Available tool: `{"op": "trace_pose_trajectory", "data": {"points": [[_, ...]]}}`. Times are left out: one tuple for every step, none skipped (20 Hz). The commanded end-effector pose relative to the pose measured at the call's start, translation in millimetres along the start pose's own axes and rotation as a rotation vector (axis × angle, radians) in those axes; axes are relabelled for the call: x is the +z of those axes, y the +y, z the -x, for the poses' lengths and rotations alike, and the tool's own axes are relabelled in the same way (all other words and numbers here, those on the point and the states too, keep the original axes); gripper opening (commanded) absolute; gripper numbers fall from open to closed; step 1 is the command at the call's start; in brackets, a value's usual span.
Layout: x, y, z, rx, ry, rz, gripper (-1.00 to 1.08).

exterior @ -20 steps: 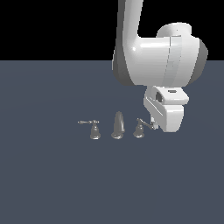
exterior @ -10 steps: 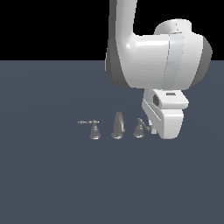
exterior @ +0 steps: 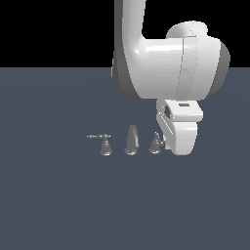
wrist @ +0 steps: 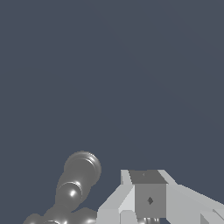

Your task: Turn on the faucet by rotating a designated handle.

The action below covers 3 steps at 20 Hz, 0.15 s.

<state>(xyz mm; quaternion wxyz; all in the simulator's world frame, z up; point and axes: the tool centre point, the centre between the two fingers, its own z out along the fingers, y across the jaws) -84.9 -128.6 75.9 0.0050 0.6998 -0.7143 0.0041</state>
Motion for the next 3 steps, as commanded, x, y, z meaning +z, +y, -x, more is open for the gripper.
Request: {"op": "trace_pose_trajectory", "data": {"points": [[-1.2,-8.9,50.0,-0.072,-0.012,-0.002,-1.0],[-1.4,-10.0,56.5,-0.075,-0.013,-0.002,-1.0],[-1.4,-10.0,56.5,-0.075,-0.013,-0.002,-1.0]]}}
